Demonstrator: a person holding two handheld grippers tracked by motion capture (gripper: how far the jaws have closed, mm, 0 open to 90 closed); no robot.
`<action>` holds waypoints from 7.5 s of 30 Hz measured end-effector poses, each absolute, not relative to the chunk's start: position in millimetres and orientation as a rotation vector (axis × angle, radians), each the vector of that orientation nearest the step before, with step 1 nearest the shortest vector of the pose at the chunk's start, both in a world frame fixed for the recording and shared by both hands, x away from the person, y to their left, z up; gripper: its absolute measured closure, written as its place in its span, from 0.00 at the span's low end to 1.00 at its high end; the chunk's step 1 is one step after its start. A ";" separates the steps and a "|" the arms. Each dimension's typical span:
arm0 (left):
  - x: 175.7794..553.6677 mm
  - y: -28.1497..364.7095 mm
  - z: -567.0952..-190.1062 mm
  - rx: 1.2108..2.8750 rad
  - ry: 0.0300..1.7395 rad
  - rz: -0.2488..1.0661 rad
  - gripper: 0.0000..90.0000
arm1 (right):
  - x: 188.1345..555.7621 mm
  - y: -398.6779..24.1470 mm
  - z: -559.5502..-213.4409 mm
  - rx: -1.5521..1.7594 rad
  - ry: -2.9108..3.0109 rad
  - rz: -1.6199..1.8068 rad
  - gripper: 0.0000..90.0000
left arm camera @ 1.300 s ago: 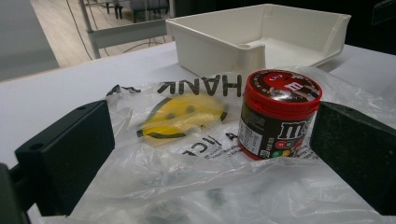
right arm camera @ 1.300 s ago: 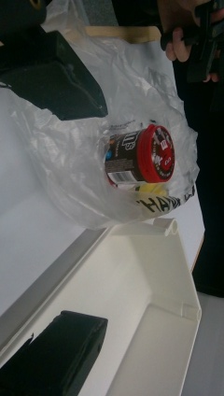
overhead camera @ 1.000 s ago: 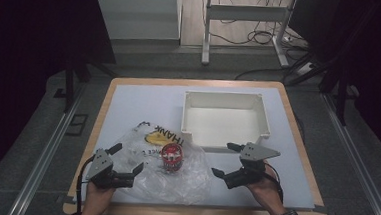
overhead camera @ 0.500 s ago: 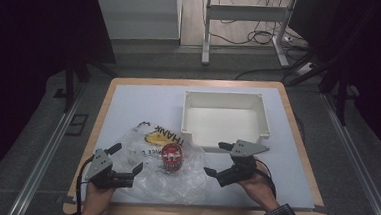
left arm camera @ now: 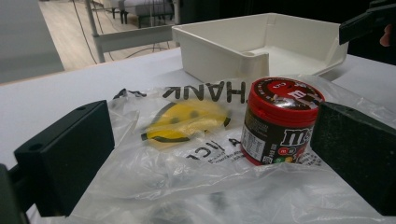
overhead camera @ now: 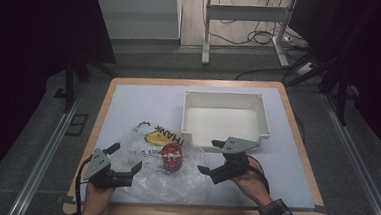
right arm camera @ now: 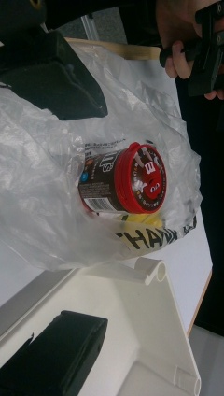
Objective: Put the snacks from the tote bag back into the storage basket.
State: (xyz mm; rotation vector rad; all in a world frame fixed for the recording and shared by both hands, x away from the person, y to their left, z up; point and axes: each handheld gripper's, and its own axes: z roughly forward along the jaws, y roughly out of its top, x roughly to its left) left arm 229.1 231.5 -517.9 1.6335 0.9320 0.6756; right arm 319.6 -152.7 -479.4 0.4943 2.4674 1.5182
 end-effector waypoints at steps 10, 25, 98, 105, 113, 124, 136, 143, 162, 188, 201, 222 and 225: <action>228.7 231.3 -517.8 1.631 0.929 0.677 0.00 | 324.2 -141.3 -482.0 0.475 2.501 1.493 0.02; 228.2 231.6 -517.5 1.624 0.926 0.681 0.00 | 331.6 -122.9 -487.5 0.474 2.574 1.473 0.02; 227.8 228.8 -518.7 1.673 0.919 0.697 0.00 | 355.8 -15.9 -510.3 0.393 2.905 0.870 0.11; 227.8 228.6 -518.7 1.675 0.917 0.698 0.00 | 357.9 -10.1 -513.2 0.374 2.886 0.827 0.18; 227.6 228.6 -518.6 1.674 0.917 0.698 0.00 | 355.4 -8.9 -511.4 0.358 2.883 0.843 0.28; 226.3 229.5 -517.2 1.661 0.912 0.716 0.00 | 353.7 -12.9 -510.8 0.344 2.889 0.848 0.29; 224.8 228.9 -515.8 1.646 0.902 0.728 0.00 | 349.7 -15.4 -497.3 0.300 2.906 0.888 0.29; 224.2 229.2 -515.2 1.646 0.896 0.733 0.00 | 349.1 -20.8 -489.3 0.291 2.907 0.901 0.29; 224.1 228.1 -515.1 1.650 0.890 0.735 0.00 | 350.4 -42.0 -464.4 0.279 2.886 0.937 0.29; 223.6 228.0 -514.8 1.639 0.890 0.735 0.00 | 365.9 -75.4 -447.4 0.349 2.834 0.963 0.29; 223.7 227.8 -514.7 1.639 0.888 0.733 0.00 | 374.8 -87.4 -443.9 0.390 2.809 0.968 0.29; 224.6 226.4 -514.9 1.650 0.884 0.736 0.00 | 391.0 -100.3 -448.0 0.419 2.788 0.965 0.29; 224.6 226.3 -515.0 1.651 0.884 0.737 0.00 | 392.7 -101.3 -448.1 0.407 2.782 0.958 0.29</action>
